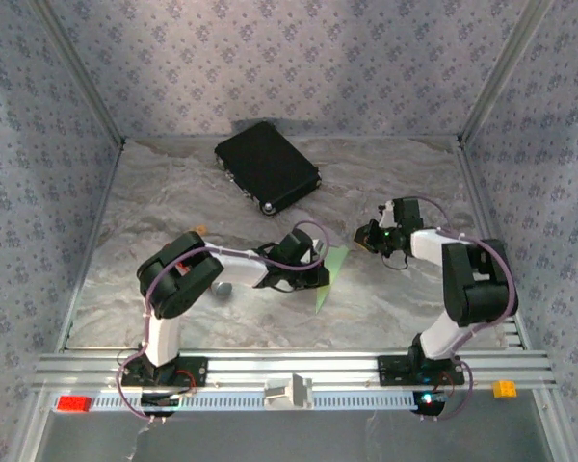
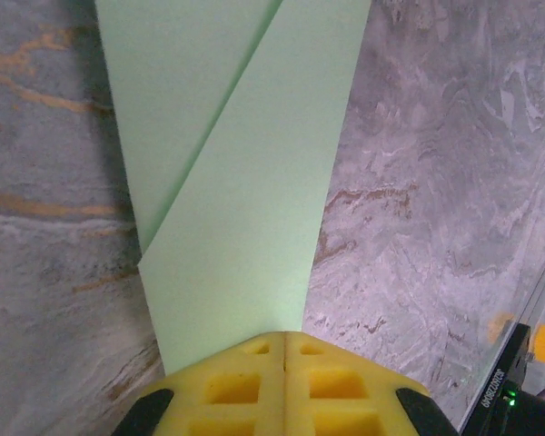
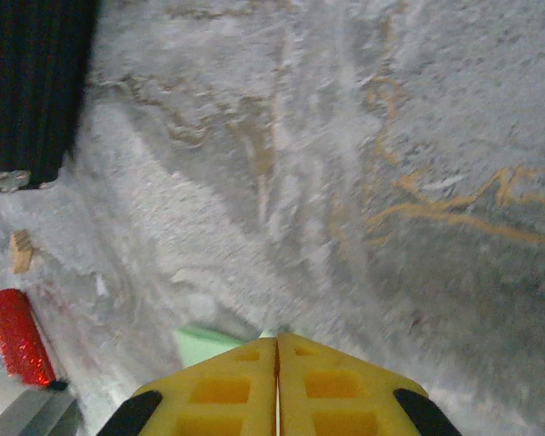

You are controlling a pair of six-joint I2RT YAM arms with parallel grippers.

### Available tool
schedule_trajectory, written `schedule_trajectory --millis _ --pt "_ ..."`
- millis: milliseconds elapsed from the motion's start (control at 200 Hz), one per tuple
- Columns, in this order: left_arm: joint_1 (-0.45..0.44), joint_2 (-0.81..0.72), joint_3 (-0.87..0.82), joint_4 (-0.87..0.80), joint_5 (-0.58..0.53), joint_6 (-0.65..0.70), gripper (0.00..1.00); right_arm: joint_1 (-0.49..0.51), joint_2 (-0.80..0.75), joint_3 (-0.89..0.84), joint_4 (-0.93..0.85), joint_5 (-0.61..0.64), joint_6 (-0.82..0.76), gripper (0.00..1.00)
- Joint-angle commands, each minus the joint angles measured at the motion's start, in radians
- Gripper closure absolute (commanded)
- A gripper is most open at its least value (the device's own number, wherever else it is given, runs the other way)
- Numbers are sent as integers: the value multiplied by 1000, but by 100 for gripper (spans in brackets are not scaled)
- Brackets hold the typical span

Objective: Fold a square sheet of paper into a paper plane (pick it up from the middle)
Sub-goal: Fold the wing for the fifth time at the center of the table.

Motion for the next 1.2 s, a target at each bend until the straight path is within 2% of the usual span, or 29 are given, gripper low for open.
schedule_trajectory --millis 0,120,335,450,555,705,889,1194 --pt "-11 -10 -44 -24 -40 -30 97 18 -106 -56 -55 41 20 90" --pt "-14 -55 -35 -24 -46 -7 94 27 -204 -131 -77 61 51 87" --pt "-14 -180 -27 -86 -89 52 81 45 -350 -232 -98 56 103 82" --pt "-7 -247 -44 -153 -128 90 78 67 -390 -263 -100 46 121 73" --pt "27 -259 -90 -124 -77 86 79 90 -382 -265 -98 34 118 69" --pt "51 -233 -111 -95 -4 81 79 140 -334 -245 -86 -5 108 68" --pt "51 -176 -86 -101 30 72 79 205 -275 -229 -79 -5 104 71" --pt "51 -119 -67 -104 67 65 79 244 -254 -234 -72 -27 100 73"
